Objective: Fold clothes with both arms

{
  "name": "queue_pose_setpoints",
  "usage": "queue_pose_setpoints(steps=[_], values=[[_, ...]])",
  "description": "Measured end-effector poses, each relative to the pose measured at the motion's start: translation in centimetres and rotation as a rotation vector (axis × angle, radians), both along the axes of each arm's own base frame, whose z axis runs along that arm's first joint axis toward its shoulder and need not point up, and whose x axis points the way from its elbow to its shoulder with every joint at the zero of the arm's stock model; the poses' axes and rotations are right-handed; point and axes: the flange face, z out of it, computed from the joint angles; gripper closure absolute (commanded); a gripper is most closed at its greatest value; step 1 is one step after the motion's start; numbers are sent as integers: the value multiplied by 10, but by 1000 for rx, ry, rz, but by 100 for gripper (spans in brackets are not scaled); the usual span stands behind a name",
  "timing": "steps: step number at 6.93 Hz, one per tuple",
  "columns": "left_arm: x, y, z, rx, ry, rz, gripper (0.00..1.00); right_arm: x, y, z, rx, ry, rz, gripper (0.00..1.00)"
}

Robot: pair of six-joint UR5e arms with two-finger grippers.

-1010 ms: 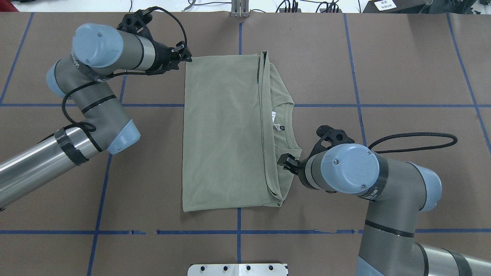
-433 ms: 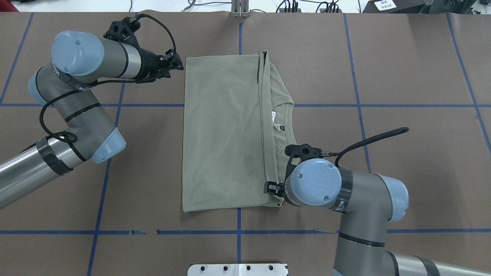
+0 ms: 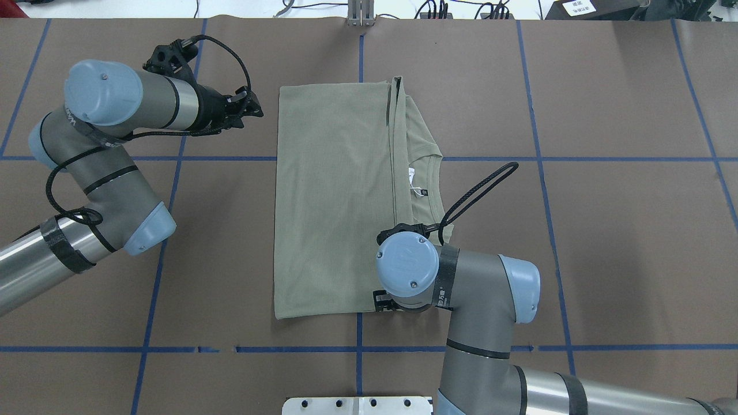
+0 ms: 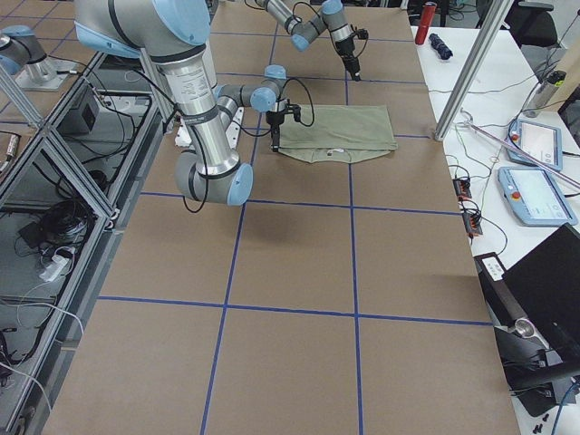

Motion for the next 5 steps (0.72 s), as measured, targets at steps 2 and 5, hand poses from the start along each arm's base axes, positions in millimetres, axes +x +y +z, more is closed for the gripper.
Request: queue_pose_setpoints(steps=[2, 5], values=[[-1, 2, 4, -2, -2, 1, 45, 15, -15, -3, -5, 31, -43, 0], [-3, 7, -3, 9, 11, 4, 45, 32, -30, 16, -22, 53, -63, 0]])
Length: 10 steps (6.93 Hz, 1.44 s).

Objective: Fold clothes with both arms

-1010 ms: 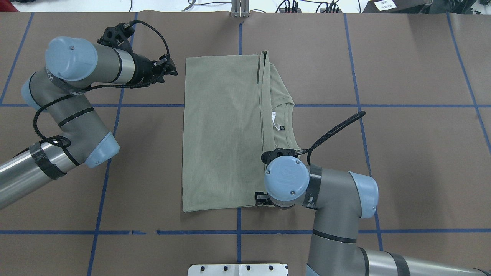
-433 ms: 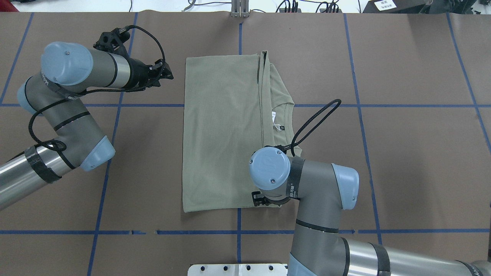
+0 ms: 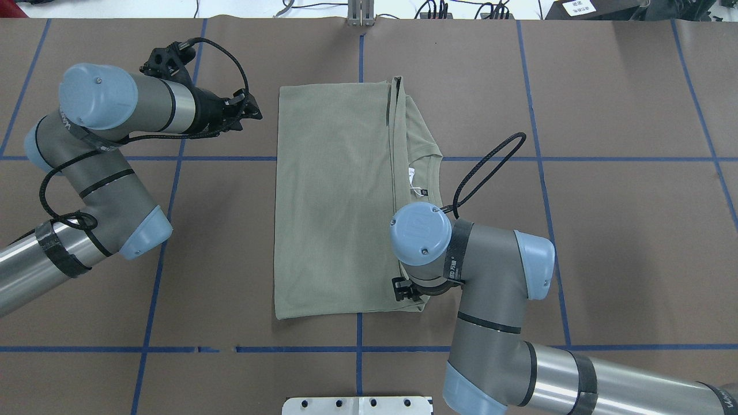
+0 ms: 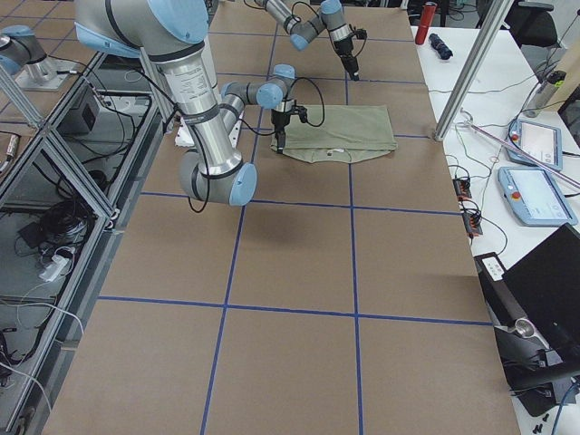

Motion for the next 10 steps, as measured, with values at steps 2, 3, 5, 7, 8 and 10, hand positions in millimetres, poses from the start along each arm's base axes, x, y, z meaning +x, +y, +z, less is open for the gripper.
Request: queue_pose_setpoints(steps=[2, 3, 5, 7, 8, 10], values=[[-4, 4, -7, 11, 11, 1, 45, 37, -1, 32, 9, 18, -24, 0], [-7, 7, -13, 18, 18, 0, 45, 63, 6, 53, 9, 31, -33, 0], [-11, 10, -20, 28, 28, -2, 45, 78, 14, 50, 15, 16, -32, 0], [-14, 11, -24, 33, 33, -4, 45, 71, -17, 22, 33, -23, 19, 0], [-16, 13, -21, 31, 31, -4, 45, 67, -40, 8, 45, -45, 50, 0], [-24, 21, -13, 29, 27, -3, 45, 36, -95, -10, 64, -74, 100, 0]])
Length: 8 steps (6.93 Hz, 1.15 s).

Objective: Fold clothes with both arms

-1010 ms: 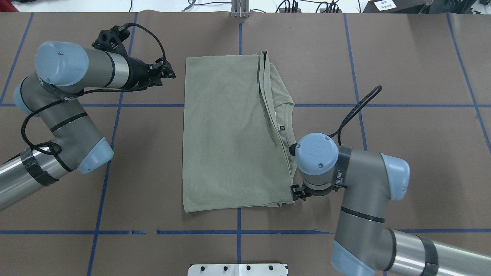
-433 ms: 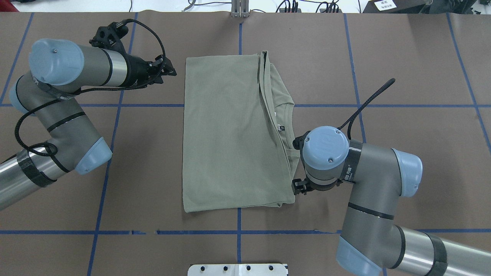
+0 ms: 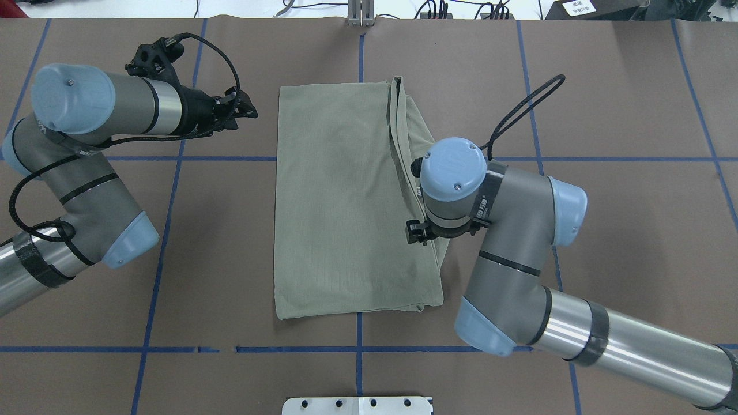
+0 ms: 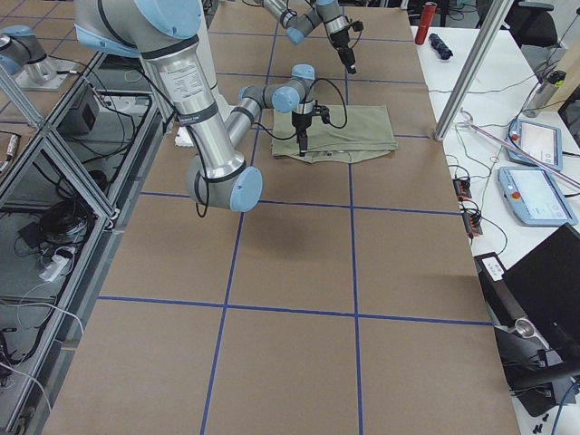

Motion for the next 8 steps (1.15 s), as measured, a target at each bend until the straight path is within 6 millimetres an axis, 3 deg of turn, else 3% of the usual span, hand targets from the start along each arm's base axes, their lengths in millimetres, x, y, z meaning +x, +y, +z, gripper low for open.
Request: queue_pose_setpoints(steps=[2, 3, 6, 7, 8], values=[[-5, 5, 4, -1, -1, 1, 45, -16, -45, 4, 19, -25, 37, 0], [-7, 8, 7, -2, -3, 1, 45, -13, -67, 8, 28, -19, 42, 0], [-12, 12, 8, -1, -1, 1, 45, 13, -123, 64, 42, 46, 4, 0], [-13, 13, 8, 0, -1, 1, 45, 32, -137, 77, 26, 33, -7, 0], [-13, 13, 7, 1, -1, 2, 45, 47, -145, 71, 13, 1, -15, 0]])
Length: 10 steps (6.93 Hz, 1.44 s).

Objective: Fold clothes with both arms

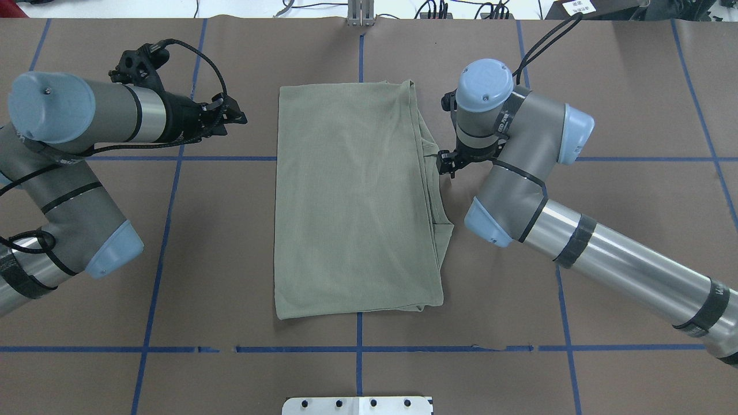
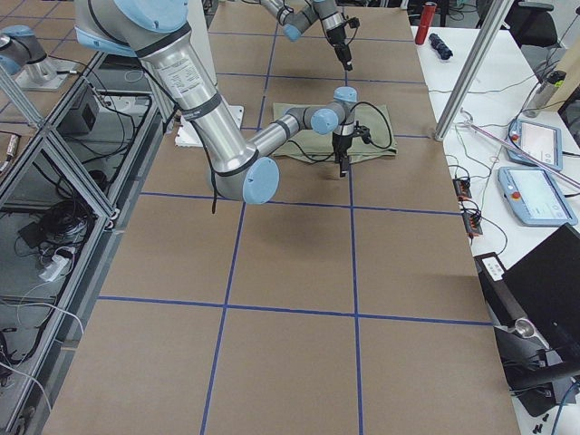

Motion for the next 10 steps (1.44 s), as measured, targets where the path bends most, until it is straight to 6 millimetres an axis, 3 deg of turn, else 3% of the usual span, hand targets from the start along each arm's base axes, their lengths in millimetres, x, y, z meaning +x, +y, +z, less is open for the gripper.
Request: queue_pose_setpoints(steps=[2, 4, 6, 8, 10], values=[[-1, 2, -3, 1, 7, 14, 45, 13, 10, -29, -55, -70, 118, 0], [-2, 5, -7, -4, 7, 23, 45, 4, 73, -58, -197, -149, 379, 0], [-3, 5, -8, -4, 5, 26, 45, -35, 153, -80, -338, -207, 642, 0], [-4, 5, -9, -2, 6, 26, 45, -58, 217, -83, -449, -264, 789, 0], [-4, 6, -9, -2, 6, 26, 45, -66, 257, -80, -489, -302, 848, 0]])
